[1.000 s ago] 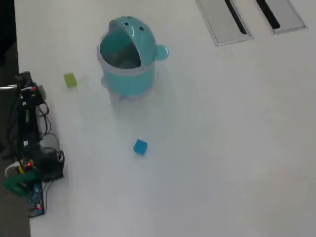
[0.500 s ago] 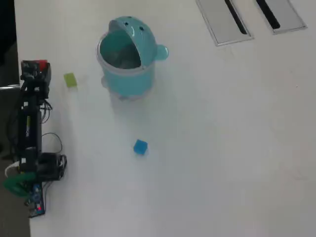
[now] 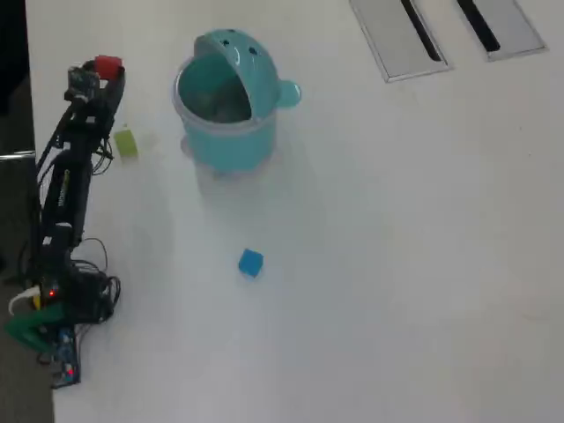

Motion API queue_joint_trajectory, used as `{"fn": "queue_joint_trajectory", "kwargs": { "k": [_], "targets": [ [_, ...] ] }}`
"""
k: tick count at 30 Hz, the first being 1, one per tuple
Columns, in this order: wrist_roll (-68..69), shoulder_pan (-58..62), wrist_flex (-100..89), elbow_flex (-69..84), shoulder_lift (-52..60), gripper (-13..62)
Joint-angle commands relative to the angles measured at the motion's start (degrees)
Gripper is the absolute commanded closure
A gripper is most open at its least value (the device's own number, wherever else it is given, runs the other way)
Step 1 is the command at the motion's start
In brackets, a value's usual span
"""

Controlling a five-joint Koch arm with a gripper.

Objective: Grasp RGB lego blocks and put them in the bin one by one.

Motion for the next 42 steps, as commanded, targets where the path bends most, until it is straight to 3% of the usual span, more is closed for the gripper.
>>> {"fn": "queue_joint_trajectory", "kwargs": {
  "k": [1, 8, 16, 31, 40, 42],
  "targets": [
    [0.88, 0.26, -5.89, -6.68, 1.23, 47.0],
    [2.90, 9.23, -6.15, -28.74, -17.93, 46.9],
    [2.90, 15.56, -6.33, -35.42, -25.84, 46.9],
    [2.46, 22.94, -7.03, -33.31, -29.36, 46.3],
    [2.20, 23.73, -8.61, -27.60, -28.48, 41.0],
    [1.93, 23.82, -9.67, -26.89, -28.30, 35.8]
  ]
}}
